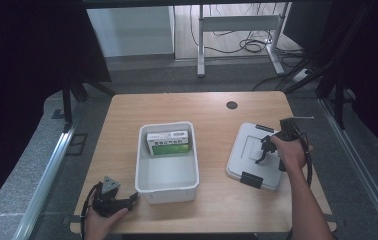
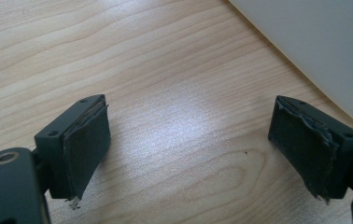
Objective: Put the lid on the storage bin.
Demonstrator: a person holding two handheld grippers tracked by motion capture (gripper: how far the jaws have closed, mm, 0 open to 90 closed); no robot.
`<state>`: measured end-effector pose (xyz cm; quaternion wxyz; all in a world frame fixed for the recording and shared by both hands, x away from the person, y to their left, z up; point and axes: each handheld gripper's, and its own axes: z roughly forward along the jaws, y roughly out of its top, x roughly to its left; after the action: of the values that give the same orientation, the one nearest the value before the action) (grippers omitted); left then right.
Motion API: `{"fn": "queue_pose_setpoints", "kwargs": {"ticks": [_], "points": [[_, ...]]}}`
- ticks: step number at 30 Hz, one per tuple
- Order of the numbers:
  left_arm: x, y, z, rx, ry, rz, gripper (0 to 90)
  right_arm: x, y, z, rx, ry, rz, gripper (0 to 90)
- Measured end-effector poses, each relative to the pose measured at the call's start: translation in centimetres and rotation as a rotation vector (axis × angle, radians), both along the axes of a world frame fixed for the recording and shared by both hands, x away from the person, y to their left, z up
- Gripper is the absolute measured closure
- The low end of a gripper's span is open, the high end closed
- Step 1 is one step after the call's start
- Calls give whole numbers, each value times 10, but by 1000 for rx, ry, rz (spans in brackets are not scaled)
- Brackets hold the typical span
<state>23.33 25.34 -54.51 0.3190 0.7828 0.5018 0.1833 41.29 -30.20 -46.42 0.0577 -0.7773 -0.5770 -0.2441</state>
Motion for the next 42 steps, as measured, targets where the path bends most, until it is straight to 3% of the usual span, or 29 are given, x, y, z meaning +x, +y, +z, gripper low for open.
{"fn": "queue_pose_setpoints", "kwargs": {"ticks": [4, 12, 42], "points": [[0, 0, 0, -1, 1, -1, 126, -1, -2, -1, 30, 20, -39, 839], [0, 0, 0, -1, 1, -1, 126, -2, 1, 6, 59, 37, -64, 841], [0, 0, 0, 0, 1, -1, 127, -26, 2, 64, 100, -92, 32, 842]]}}
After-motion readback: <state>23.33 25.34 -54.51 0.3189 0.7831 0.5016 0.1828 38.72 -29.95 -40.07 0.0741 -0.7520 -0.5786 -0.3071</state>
